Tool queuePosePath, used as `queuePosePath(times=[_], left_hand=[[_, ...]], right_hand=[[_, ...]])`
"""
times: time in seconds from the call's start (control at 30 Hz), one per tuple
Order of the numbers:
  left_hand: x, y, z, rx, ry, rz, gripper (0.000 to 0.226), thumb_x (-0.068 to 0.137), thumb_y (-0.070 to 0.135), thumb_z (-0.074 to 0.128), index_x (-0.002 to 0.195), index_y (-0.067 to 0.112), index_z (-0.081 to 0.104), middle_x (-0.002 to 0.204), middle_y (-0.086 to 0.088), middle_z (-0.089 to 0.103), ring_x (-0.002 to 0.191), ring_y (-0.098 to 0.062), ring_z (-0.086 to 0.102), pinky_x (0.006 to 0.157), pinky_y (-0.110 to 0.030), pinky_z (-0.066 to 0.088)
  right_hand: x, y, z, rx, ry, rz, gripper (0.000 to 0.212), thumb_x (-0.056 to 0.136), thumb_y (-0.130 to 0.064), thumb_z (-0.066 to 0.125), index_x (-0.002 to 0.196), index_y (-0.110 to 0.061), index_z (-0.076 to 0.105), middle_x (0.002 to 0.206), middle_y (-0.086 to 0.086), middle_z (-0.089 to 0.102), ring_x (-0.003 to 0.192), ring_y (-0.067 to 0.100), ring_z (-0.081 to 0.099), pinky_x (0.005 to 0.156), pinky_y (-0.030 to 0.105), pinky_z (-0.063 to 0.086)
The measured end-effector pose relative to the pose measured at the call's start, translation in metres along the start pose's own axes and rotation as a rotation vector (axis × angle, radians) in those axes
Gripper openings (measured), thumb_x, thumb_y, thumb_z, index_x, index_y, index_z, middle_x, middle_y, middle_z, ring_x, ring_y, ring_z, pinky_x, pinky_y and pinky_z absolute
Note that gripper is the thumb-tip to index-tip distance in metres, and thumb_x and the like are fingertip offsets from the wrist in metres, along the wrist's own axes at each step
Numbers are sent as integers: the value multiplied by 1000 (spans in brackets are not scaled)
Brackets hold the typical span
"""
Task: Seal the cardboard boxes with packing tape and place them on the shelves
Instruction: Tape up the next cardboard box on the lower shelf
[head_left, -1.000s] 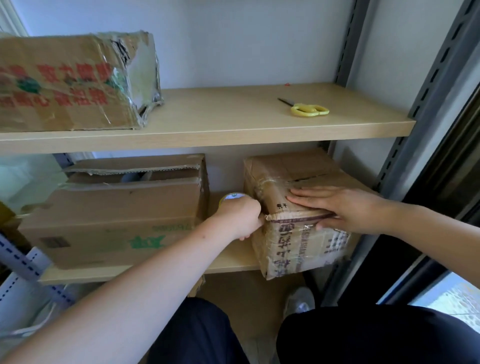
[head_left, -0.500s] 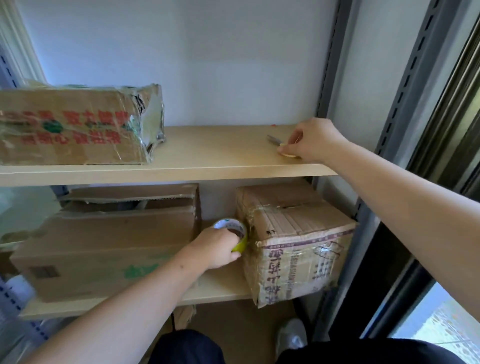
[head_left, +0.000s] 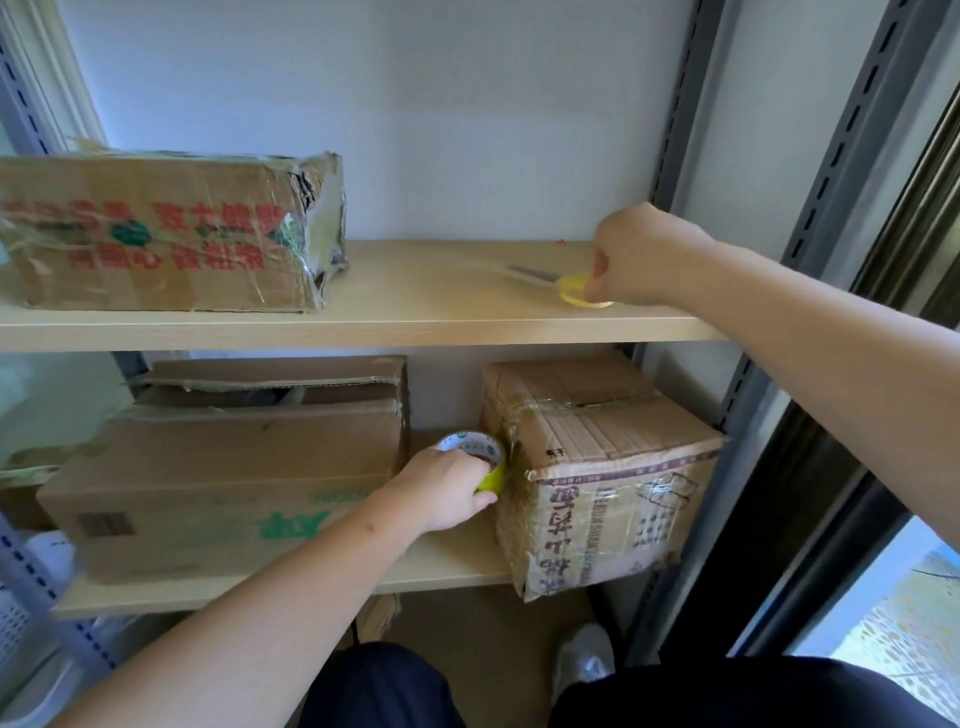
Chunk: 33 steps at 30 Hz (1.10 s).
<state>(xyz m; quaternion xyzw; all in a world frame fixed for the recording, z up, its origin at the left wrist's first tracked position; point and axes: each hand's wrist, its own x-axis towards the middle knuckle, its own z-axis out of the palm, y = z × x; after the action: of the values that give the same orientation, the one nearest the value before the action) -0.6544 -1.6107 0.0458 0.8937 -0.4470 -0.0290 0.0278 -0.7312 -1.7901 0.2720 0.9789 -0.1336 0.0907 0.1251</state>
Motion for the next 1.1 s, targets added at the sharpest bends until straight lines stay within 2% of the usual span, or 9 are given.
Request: queuePosePath(times=[0.1,0.23,0.37,0.5,0.6,0.73,0.83,0.93,1.1], left_hand=[[1,-3,1,5,19,8,30,101,44,48,84,20,51,75,5,49,74,-17,50,70,-29,37],[2,-4,7,-4,42,39,33,100,44,48,90,14,57,84,0,61,83,-22,58,76,-32,44],[0,-2,10,20,86,51,29,102,42,45,108,19,61,111,-3,67,103,-25,61,87,-34,47],[-2,2,14,-43,134,70,25,101,42,47,110,24,62,102,2,67,100,-21,62,82,-31,45],[-1,3,12,-19,88,16,23,100,43,49,91,25,61,73,11,53,85,-19,62,75,-29,45],[-3,5,4,239,222,43,30,99,44,49,97,22,69,83,1,69,94,-24,67,89,-35,49],[-5,0,2,308,224,-117,40,99,53,45,96,21,69,84,0,69,83,-24,66,75,-32,49],[-9,-9,0,373,279,-135,56,93,68,37,80,21,65,67,5,57,67,-20,60,72,-31,50],[-29,-32,-3,221,112,104,37,99,57,37,83,27,49,77,12,55,97,-20,51,85,-25,34]], right_hand=[[-64,-29,15,226,220,-140,38,85,-53,50,89,-19,66,79,2,68,68,25,65,61,37,57],[-94,-57,89,250,59,-296,20,96,-27,54,115,-21,51,99,-2,63,75,20,64,68,38,57],[-82,-56,166,321,15,-224,56,87,-1,60,137,-20,44,128,1,46,101,24,57,79,34,55],[-73,-65,187,381,153,3,59,97,-57,38,141,-18,36,131,4,38,117,25,40,101,41,38],[-67,-66,197,350,132,-14,70,87,-61,54,139,-18,36,135,3,37,126,25,43,110,42,37],[-75,-59,203,437,117,-26,58,86,-44,64,132,-22,36,128,-2,35,111,20,53,88,32,51],[-87,-46,203,408,117,-73,54,86,-45,63,128,-25,37,118,-8,32,87,15,52,59,24,43],[-94,-32,205,395,113,-106,51,87,-45,61,127,-26,37,113,-12,29,77,13,47,53,22,33],[-99,-23,205,404,138,-215,47,86,-42,62,123,-22,42,111,-10,33,70,13,45,50,24,37]])
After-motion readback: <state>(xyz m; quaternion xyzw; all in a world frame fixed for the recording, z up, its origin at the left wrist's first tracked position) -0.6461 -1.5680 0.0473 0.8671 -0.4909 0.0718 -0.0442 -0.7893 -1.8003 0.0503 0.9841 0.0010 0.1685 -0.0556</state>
